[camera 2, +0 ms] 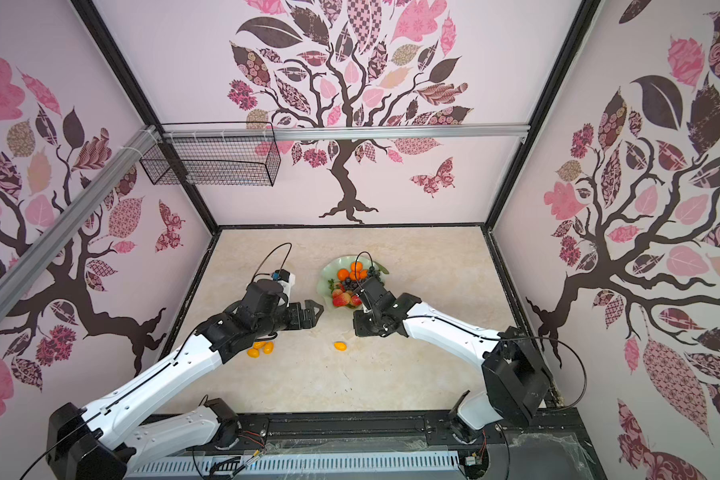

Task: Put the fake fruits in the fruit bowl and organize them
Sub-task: 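Lift the kumquat with the right gripper and carry it over the bowl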

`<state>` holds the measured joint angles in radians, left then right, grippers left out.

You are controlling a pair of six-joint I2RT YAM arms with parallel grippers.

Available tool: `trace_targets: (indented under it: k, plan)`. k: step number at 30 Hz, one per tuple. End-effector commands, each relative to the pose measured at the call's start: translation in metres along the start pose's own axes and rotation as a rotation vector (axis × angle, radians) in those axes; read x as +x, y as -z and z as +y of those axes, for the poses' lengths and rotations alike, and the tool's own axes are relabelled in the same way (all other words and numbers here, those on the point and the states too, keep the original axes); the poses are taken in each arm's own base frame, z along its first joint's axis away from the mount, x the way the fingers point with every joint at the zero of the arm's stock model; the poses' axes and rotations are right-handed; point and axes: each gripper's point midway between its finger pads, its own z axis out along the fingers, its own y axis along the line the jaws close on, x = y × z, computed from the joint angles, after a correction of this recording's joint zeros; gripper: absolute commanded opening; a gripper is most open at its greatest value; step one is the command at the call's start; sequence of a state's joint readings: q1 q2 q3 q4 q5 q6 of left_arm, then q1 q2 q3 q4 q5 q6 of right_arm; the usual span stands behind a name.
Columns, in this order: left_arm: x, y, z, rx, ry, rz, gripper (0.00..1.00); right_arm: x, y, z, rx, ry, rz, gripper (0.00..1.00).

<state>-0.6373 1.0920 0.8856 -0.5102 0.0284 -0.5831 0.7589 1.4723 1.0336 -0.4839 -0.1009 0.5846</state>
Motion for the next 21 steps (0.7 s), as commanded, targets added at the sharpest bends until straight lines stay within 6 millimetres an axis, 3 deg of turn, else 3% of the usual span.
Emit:
trace_targets:
  k: [1, 14, 21]
  plan:
    - [-0.024, 0.001, -0.012, 0.046, -0.034, -0.028, 0.98, -0.035, 0.017, 0.014, -0.033, -0.030, -0.085, 0.21]
    - [-0.091, -0.031, 0.010, 0.076, 0.092, -0.082, 0.98, -0.113, 0.008, 0.029, -0.021, -0.038, -0.143, 0.21]
    - [-0.124, -0.047, 0.025, 0.041, 0.129, -0.140, 0.98, -0.142, -0.004, 0.017, 0.014, -0.057, -0.153, 0.21]
